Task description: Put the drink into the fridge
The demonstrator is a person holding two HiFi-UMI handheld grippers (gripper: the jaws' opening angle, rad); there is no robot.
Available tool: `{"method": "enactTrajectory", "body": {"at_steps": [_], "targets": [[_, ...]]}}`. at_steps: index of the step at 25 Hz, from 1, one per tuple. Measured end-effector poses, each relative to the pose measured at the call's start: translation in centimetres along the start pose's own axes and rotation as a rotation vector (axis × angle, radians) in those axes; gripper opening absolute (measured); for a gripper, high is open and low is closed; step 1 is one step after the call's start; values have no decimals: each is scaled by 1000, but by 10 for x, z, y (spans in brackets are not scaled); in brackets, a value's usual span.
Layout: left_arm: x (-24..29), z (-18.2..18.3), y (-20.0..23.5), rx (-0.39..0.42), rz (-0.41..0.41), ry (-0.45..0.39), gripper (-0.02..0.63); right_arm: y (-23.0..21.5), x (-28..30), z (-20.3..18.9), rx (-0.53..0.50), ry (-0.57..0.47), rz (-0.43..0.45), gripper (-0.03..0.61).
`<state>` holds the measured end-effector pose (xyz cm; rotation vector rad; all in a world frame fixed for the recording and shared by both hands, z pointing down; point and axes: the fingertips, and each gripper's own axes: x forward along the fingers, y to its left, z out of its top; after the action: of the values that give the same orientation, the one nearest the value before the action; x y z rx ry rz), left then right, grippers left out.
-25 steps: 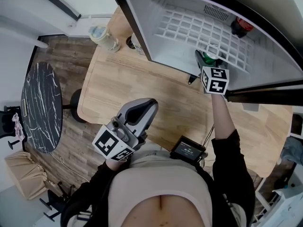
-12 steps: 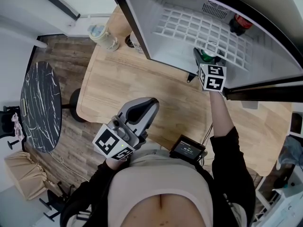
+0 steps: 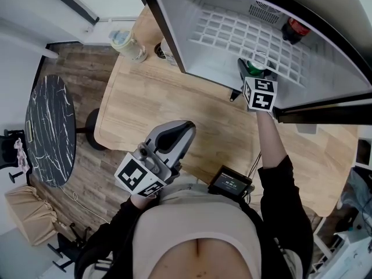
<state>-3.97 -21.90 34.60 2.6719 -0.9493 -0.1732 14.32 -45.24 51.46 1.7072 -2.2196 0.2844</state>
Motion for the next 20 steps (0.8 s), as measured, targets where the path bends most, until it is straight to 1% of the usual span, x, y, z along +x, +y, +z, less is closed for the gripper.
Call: {"method": "enactTrajectory", "body": {"at_steps": [7, 20], "targets": [[1, -1, 0, 0, 3, 0, 23, -1, -5, -1, 3, -26, -34, 354], [4, -3, -1, -9, -16, 4, 23, 1, -22, -3, 47, -45, -35, 354]]}}
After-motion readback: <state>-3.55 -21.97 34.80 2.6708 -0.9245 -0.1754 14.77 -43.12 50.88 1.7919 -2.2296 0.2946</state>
